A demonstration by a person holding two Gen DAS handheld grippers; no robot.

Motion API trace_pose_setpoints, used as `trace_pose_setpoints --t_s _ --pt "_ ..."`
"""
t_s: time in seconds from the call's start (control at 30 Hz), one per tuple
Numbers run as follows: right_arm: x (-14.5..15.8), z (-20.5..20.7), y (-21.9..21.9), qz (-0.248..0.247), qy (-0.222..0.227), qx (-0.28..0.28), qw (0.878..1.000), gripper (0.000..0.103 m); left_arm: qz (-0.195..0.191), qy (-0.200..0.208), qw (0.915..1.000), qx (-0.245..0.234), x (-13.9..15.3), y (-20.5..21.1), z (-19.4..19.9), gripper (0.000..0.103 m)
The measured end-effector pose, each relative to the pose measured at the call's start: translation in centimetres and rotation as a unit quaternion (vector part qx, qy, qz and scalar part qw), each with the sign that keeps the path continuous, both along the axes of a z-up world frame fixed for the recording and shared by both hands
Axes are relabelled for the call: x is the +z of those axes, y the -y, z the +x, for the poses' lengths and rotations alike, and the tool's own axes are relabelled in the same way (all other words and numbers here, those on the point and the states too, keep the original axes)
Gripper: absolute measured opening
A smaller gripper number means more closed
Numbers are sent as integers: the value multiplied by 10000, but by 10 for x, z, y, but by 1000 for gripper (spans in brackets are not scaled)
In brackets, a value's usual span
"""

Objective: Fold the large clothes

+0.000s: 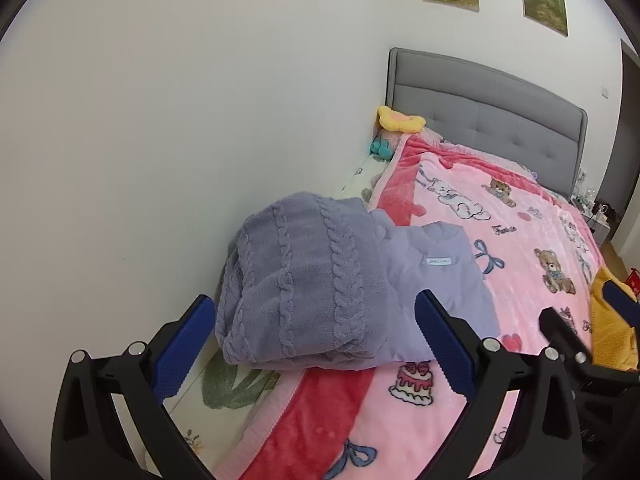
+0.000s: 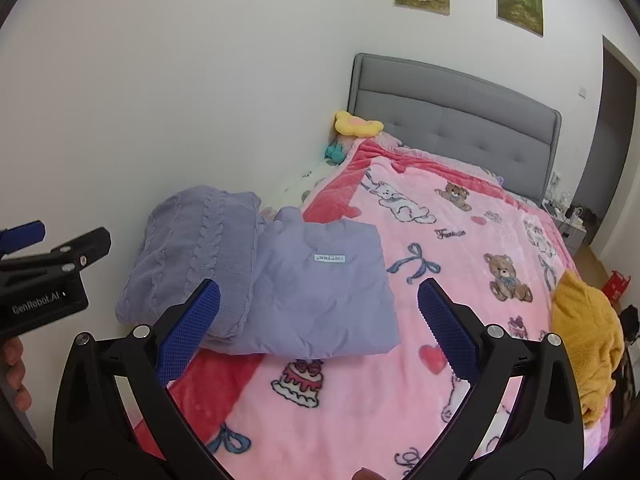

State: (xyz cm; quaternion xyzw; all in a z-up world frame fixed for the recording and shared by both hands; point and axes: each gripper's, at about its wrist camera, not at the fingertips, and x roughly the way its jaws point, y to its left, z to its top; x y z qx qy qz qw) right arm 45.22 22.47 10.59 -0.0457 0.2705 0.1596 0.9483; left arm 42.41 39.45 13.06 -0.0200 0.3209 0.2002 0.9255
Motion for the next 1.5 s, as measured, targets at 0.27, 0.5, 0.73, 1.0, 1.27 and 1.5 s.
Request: trace_pose_setpoints --t_s 0.27,0.5,0.73,1.0,1.27,1.5 --pt "-2 10 -5 -36 -4 -2 10000 95 -33 -150 9999 32 -8 -6 5 98" --pt "-1 11 -7 -12 5 31 10000 95 -52 -178 9998 6 -10 -8 6 98" --pt "2 6 -10 -57 53 74 9999 95 -168 -188 9997 12 -12 -11 7 98" --pt "4 4 -10 -47 101 55 9999 95 -187 -130 9997 61 -12 -13 4 98" --pt "7 3 -15 -67 129 90 9999 95 -140 -112 9998 59 -11 -11 2 98" --pt "9 3 -15 -52 148 106 9998 95 -95 -127 9999 57 -10 -11 0 98"
